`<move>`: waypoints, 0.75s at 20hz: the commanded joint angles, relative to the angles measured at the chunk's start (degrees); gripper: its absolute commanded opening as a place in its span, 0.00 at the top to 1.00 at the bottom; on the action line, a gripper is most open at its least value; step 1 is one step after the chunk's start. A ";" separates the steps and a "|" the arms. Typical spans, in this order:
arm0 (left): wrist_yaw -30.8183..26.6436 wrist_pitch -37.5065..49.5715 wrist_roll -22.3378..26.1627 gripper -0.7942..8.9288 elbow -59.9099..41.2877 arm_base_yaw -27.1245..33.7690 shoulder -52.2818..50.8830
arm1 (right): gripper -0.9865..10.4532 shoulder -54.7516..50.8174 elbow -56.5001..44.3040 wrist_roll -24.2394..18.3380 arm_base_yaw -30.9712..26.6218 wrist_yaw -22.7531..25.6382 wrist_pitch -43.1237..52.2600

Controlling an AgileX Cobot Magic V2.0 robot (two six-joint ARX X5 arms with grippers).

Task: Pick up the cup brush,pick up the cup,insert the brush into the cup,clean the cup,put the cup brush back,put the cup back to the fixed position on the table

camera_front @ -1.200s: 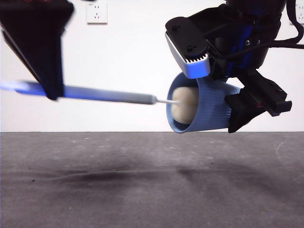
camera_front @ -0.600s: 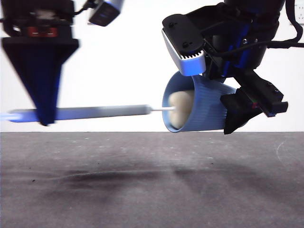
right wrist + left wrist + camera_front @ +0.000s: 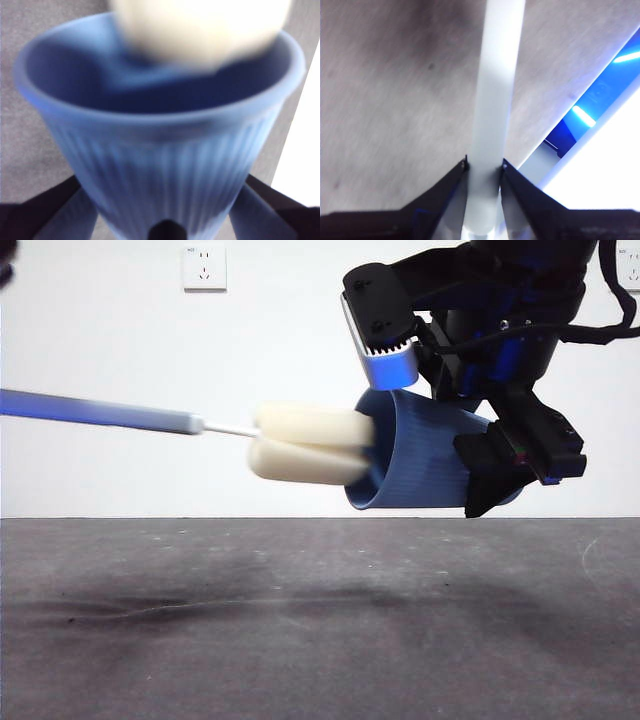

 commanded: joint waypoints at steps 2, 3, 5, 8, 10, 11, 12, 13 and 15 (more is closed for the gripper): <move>-1.25 -1.38 -2.75 0.93 -0.02 2.21 -2.91 | 0.92 0.37 -0.04 5.18 0.13 -0.15 -0.39; -1.22 -1.55 -2.80 0.93 -0.09 2.69 -3.98 | 0.92 0.37 -0.04 7.89 0.09 -0.09 -0.22; -0.81 -0.02 -4.94 0.93 -0.09 3.76 -5.75 | 0.92 0.28 -0.04 17.73 0.07 1.38 0.96; 1.11 7.15 -11.15 0.93 -0.24 4.35 -6.27 | 0.92 -2.10 -0.04 38.75 0.07 0.61 0.76; 2.38 15.52 -16.33 0.93 -1.31 4.35 -5.99 | 0.92 -5.29 -0.04 51.89 0.04 -4.35 0.79; 2.73 20.09 -19.43 0.93 -2.38 4.31 -5.60 | 0.92 -7.45 -0.04 57.86 -0.09 -7.96 1.07; 2.47 23.26 -21.66 0.93 -3.39 4.31 -5.07 | 0.92 -9.51 -0.04 61.51 -0.24 -10.19 1.64; 2.12 25.94 -23.12 0.93 -4.50 4.44 -4.04 | 0.92 -11.58 -0.04 64.11 -0.26 -11.32 2.36; 0.09 29.83 -23.98 0.93 -6.47 5.31 -1.38 | 0.92 -15.47 -0.04 66.64 -0.26 -13.33 4.02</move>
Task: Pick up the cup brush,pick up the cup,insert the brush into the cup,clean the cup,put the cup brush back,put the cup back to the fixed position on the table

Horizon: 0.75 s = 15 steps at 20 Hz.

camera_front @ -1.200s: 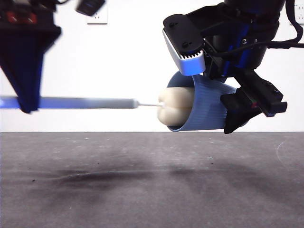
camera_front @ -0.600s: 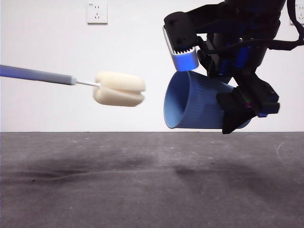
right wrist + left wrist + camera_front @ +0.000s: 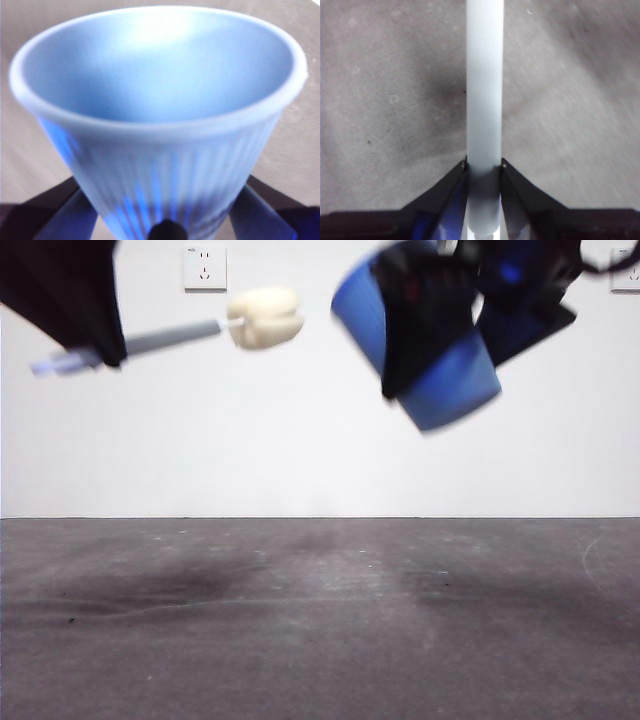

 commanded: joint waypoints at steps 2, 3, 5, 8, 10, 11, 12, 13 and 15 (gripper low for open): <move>-1.40 6.95 -5.79 0.93 -3.21 1.38 5.79 | 0.92 -5.46 -0.04 8.39 -0.15 -1.77 1.75; -1.36 9.20 -6.47 0.93 -3.28 1.49 8.17 | 0.92 -6.97 -0.04 8.39 -0.17 -1.75 1.73; -0.68 13.42 -8.50 0.93 -3.28 1.57 13.00 | 0.92 -9.75 -0.04 8.39 -0.17 -1.77 1.62; -0.04 16.55 -11.28 0.93 -3.28 1.60 20.00 | 0.92 -12.33 -0.04 8.37 -0.17 -1.77 1.14; 1.31 18.69 -12.31 0.93 -3.28 1.60 23.87 | 0.92 -13.18 -0.04 8.39 -0.17 -1.77 0.04; 1.51 19.96 -13.40 0.93 -3.28 1.57 25.31 | 0.92 -13.29 -0.04 8.39 -0.17 -1.77 -0.33; 1.51 21.11 -14.45 0.93 -3.28 1.57 26.36 | 0.92 -13.29 -0.04 8.39 -0.17 -1.77 -0.61; 1.70 22.16 -14.84 0.93 -3.28 1.57 27.06 | 0.92 -13.29 -0.04 8.39 -0.17 -1.77 -0.94; 1.55 24.02 -15.23 0.93 -3.28 1.57 27.74 | 0.92 -13.27 -0.04 8.39 -0.15 -1.77 -1.16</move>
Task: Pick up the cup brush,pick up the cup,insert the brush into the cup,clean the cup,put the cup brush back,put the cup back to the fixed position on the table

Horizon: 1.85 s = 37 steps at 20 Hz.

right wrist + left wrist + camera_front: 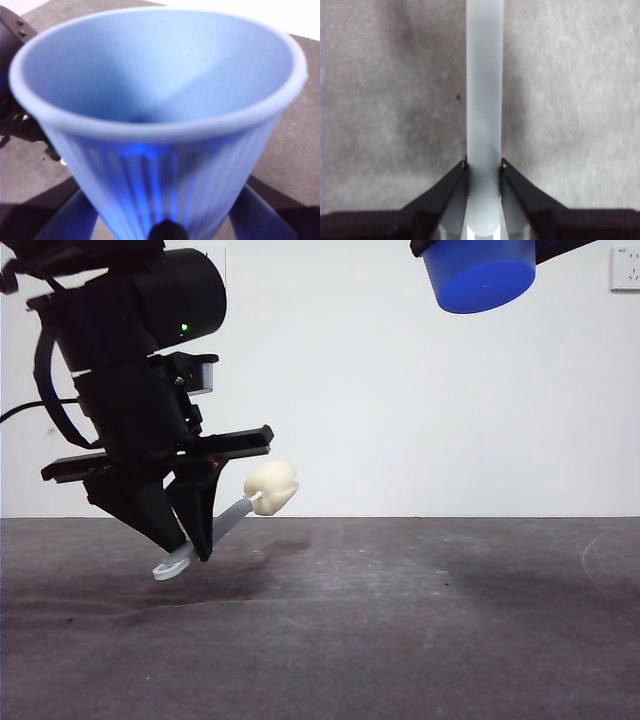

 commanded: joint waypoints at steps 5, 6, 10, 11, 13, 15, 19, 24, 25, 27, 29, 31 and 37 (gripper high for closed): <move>-0.04 3.48 -3.74 0.93 -0.42 0.11 1.36 | 0.92 -0.15 -0.04 0.63 0.04 -0.02 0.46; 0.24 3.32 -3.74 0.93 -0.42 0.11 1.95 | 0.92 -0.15 -0.04 0.83 0.07 -0.04 0.46; 1.27 1.95 -3.83 0.93 -0.42 0.11 5.05 | 0.92 -0.15 -0.04 1.09 0.07 -0.07 0.42; 1.22 1.70 -3.83 0.93 -0.42 0.09 5.20 | 0.92 -0.15 -0.04 1.09 0.07 -0.07 0.37; 0.98 1.44 -3.80 0.93 -0.42 0.11 5.20 | 0.92 -0.15 -0.04 1.25 0.07 -0.09 0.28; 0.83 0.70 -3.85 0.93 -0.42 0.13 5.70 | 0.92 -0.15 -0.04 1.99 0.07 -0.57 0.20; 2.08 -0.37 -5.73 0.93 -0.42 0.11 7.93 | 0.92 -0.15 -0.04 2.91 0.09 -1.60 -0.02; 5.81 -1.38 -5.18 0.67 -0.42 0.11 7.98 | 0.92 -0.15 -0.04 3.06 0.09 -1.60 -0.44; 5.79 -1.88 -4.98 0.56 -0.42 0.11 7.96 | 0.92 -0.15 -0.04 3.06 0.07 -1.57 -0.44; 5.84 -2.84 -4.66 0.50 -0.39 0.11 7.93 | 0.92 -0.15 -0.04 3.08 0.09 -1.57 -0.44; 5.64 -3.93 -2.54 0.50 -0.39 0.15 7.19 | 0.92 -0.15 -0.04 3.10 0.07 -1.55 -0.42; 4.92 -4.28 -0.44 0.50 -0.37 0.35 5.42 | 0.92 0.35 -0.04 1.90 0.04 -1.09 0.39; 5.40 -5.66 2.71 0.50 -0.31 1.53 -5.66 | 0.92 8.46 -0.17 -3.76 -0.98 0.87 14.21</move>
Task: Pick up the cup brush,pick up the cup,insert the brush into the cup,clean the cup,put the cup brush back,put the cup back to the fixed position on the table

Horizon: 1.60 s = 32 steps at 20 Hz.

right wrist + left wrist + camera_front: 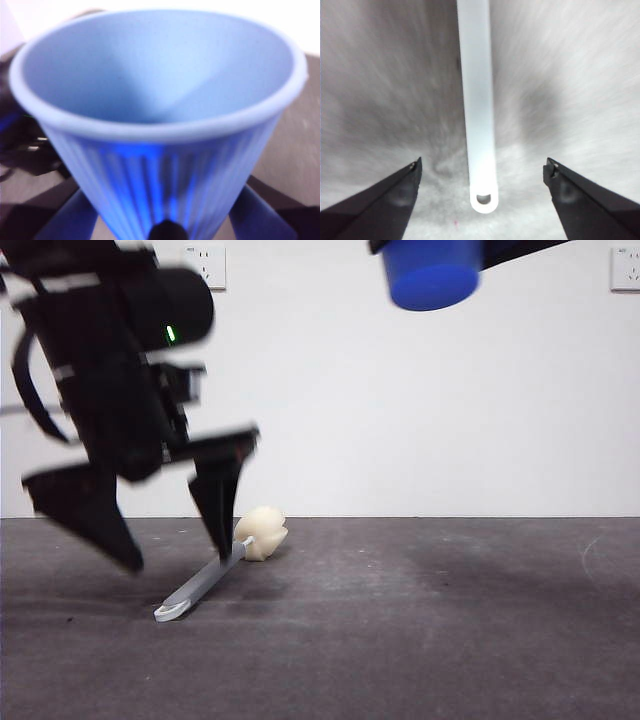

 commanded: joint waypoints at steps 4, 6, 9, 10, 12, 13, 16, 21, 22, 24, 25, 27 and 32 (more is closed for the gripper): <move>0.15 -3.85 6.05 0.50 -0.26 -0.04 -15.80 | 0.92 11.76 -0.28 -4.07 -3.69 3.76 14.32; 0.15 -5.35 6.88 0.50 -0.26 -0.07 -22.97 | 0.92 17.03 -0.28 -3.69 -5.31 1.09 18.84; 0.02 -8.28 7.28 0.50 -0.26 -0.02 -33.62 | 0.92 25.51 -0.28 -2.91 -7.85 -0.96 22.91; 0.02 -9.46 7.48 0.50 -0.26 -0.02 -36.74 | 0.92 27.80 -0.28 -2.73 -8.63 -2.25 24.57; -0.20 -12.31 8.74 0.50 -0.26 -0.02 -42.10 | 0.92 31.76 -0.28 -2.69 -10.14 -3.61 27.98; -0.35 -13.97 8.72 0.50 -0.26 -0.02 -44.22 | 0.92 33.48 -0.28 -2.54 -10.97 -3.61 29.09; -1.60 -18.29 8.76 0.50 -0.26 -0.02 -48.28 | 0.92 37.62 -1.20 -2.54 -13.57 -5.31 33.57; -1.57 -20.52 8.74 0.50 -0.26 -0.02 -49.83 | 0.92 42.88 -3.30 -2.73 -16.96 -11.32 40.06; -1.55 -20.20 8.74 0.50 -0.26 -0.02 -49.83 | 0.92 44.02 -3.30 -2.73 -17.46 -11.65 40.76; -1.57 -20.04 8.74 0.50 -0.26 -0.02 -49.83 | 0.92 46.18 -3.30 -2.73 -18.29 -14.19 42.05; -1.60 -20.11 8.74 0.50 -0.26 -0.02 -49.83 | 0.92 46.99 -3.30 -2.80 -18.49 -14.14 42.34; -2.69 -20.35 8.74 0.50 -0.26 -0.02 -49.83 | 0.92 47.65 -3.30 -3.56 -18.97 -14.16 42.32; -3.13 -20.37 8.68 0.50 -0.26 -0.02 -49.81 | 0.92 47.67 -3.30 -5.92 -20.52 -18.69 38.60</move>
